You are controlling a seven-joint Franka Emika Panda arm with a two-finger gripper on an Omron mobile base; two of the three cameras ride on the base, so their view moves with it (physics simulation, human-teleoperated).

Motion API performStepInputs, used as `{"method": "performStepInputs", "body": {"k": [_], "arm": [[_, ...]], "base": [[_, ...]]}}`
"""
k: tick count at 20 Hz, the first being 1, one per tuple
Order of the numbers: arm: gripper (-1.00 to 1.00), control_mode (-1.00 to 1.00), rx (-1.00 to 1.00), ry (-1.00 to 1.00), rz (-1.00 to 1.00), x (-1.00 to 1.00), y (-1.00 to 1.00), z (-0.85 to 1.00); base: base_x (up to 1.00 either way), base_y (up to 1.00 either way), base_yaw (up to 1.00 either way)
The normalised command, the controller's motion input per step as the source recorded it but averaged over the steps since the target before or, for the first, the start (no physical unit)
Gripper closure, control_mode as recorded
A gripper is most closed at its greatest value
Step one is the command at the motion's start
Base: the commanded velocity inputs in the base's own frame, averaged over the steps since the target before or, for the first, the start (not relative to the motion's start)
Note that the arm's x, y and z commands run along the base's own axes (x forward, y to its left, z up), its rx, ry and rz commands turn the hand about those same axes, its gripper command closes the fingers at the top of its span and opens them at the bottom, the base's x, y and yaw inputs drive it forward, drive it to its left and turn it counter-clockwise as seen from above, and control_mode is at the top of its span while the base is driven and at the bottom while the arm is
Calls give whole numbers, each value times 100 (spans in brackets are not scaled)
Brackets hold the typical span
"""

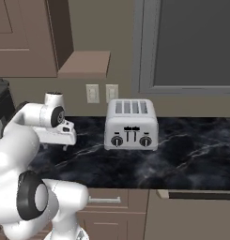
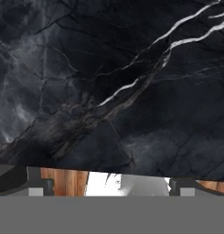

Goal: Pick the cup and bowl from the counter and place them on the counter next to the sink.

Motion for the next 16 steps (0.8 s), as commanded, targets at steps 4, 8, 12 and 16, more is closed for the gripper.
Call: {"method": "performStepInputs", "body": {"k": [4, 8, 12, 16], "arm": [[-100, -100, 11, -20, 0, 21, 4, 0], [-100, -100, 6, -2, -1, 37, 1, 19], [-100, -100, 0, 0, -6, 26, 11, 16], [-100, -100, 5, -1, -12, 33, 31, 0]], "base": [[0, 0, 0], [0, 0, 0], [0, 0, 0], [0, 0, 0]]}}
